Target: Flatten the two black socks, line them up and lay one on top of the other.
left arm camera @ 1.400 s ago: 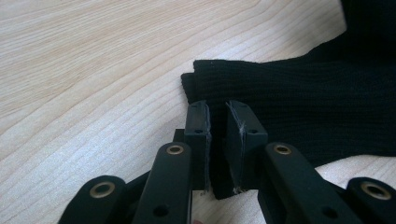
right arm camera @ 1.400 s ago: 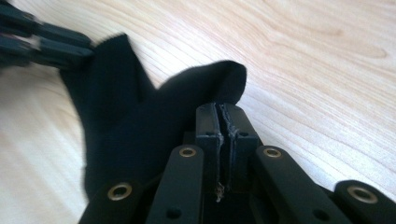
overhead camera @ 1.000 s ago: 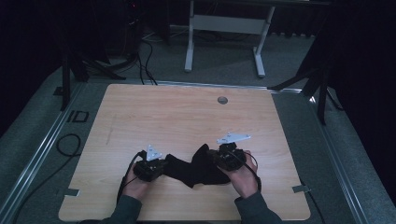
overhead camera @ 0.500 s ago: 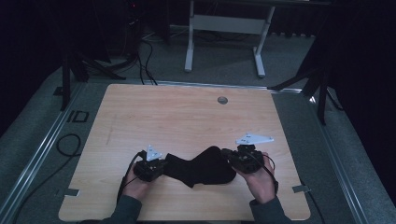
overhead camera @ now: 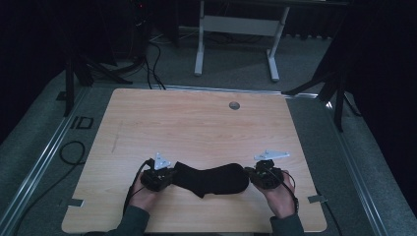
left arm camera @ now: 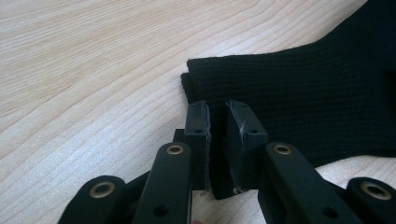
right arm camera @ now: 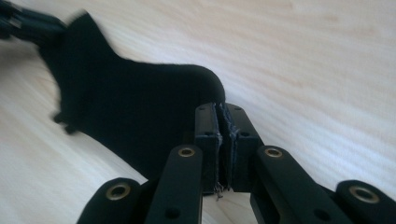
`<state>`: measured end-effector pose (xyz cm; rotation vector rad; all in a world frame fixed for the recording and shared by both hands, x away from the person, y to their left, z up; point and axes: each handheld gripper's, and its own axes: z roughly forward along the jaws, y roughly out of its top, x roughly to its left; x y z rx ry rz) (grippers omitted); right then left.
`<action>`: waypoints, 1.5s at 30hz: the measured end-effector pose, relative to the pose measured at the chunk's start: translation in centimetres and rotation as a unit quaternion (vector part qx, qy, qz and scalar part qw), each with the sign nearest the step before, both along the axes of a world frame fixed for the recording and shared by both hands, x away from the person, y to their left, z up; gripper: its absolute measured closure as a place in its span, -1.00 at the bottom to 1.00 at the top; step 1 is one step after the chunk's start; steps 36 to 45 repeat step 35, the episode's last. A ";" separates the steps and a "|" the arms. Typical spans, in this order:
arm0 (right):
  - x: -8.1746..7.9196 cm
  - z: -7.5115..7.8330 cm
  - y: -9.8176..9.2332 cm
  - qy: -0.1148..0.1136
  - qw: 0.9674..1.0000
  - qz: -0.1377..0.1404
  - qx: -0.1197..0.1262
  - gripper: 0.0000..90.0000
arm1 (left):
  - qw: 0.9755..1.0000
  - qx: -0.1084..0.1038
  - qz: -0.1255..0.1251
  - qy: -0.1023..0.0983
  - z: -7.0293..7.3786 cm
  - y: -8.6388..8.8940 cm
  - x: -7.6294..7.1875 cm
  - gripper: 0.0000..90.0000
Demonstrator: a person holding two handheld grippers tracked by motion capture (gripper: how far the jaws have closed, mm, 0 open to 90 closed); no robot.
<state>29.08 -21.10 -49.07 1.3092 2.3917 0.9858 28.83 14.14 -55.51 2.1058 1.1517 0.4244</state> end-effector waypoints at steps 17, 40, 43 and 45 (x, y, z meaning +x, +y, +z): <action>1.0 -2.4 -2.2 0.005 0.999 -0.044 0.015 0.20 | 1.000 -0.010 0.007 -0.002 0.1 0.1 0.0 0.57; 1.7 -3.5 -4.9 0.003 0.996 -0.087 0.035 -0.01 | 0.995 -0.060 0.081 -0.027 1.6 3.4 0.2 0.19; 1.7 -3.5 -4.9 0.003 0.996 -0.087 0.035 -0.01 | 0.995 -0.060 0.081 -0.027 1.6 3.4 0.2 0.19; 1.7 -3.5 -4.9 0.003 0.996 -0.087 0.035 -0.01 | 0.995 -0.060 0.081 -0.027 1.6 3.4 0.2 0.19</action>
